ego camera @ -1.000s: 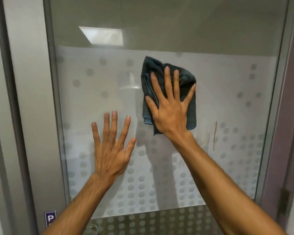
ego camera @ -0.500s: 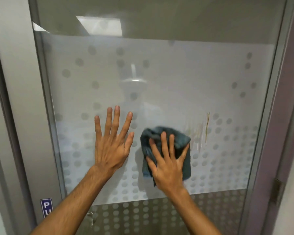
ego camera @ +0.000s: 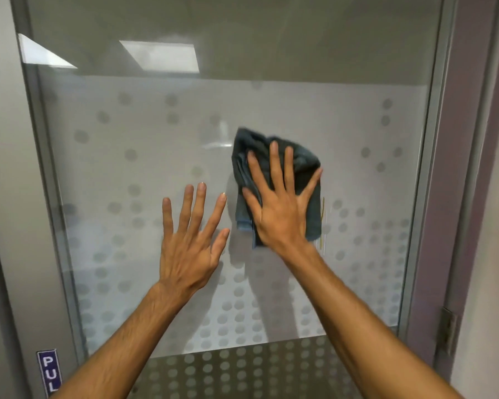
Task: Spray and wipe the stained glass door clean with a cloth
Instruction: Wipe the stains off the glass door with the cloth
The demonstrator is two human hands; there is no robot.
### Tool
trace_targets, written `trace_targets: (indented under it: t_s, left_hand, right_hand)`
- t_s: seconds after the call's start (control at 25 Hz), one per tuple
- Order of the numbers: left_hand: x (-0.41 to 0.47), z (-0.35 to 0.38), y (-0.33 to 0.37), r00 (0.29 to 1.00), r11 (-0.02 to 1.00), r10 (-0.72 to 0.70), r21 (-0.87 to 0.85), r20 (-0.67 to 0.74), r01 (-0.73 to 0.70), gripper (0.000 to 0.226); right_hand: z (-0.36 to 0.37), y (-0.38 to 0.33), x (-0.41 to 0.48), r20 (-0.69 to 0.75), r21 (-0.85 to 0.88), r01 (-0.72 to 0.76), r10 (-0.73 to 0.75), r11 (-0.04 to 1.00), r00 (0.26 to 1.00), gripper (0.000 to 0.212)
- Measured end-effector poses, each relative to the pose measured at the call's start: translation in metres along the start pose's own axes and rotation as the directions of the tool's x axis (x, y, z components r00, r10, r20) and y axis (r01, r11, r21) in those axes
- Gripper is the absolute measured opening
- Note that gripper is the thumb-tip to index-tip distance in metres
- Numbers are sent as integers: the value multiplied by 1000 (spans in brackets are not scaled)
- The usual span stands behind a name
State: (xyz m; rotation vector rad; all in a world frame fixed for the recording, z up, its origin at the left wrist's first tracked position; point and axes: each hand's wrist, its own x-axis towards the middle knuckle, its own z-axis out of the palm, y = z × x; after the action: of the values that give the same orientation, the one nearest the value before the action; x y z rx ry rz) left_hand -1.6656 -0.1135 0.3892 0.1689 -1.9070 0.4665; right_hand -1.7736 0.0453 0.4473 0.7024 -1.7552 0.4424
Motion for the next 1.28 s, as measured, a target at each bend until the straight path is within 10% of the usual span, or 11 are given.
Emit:
trace_targets:
  t_s: [0.36, 0.6, 1.04, 1.28]
  left_hand:
    - [5, 11, 31, 997, 997, -76, 11, 14, 76, 64]
    - [-5, 12, 54, 997, 996, -73, 45, 28, 72, 67]
    - [10, 7, 81, 994, 994, -107, 28, 36, 106, 66]
    - [23, 15, 101, 995, 996, -91, 14, 37, 90, 66]
  right_hand:
    - [15, 16, -57, -2, 54, -71, 71, 996, 997, 61]
    - [41, 56, -197, 149, 18, 166, -167, 986, 975, 63]
    - [-20, 110, 31, -39, 20, -39, 40, 999, 998, 60]
    - [-9, 112, -20, -61, 64, -111, 115, 992, 991, 62]
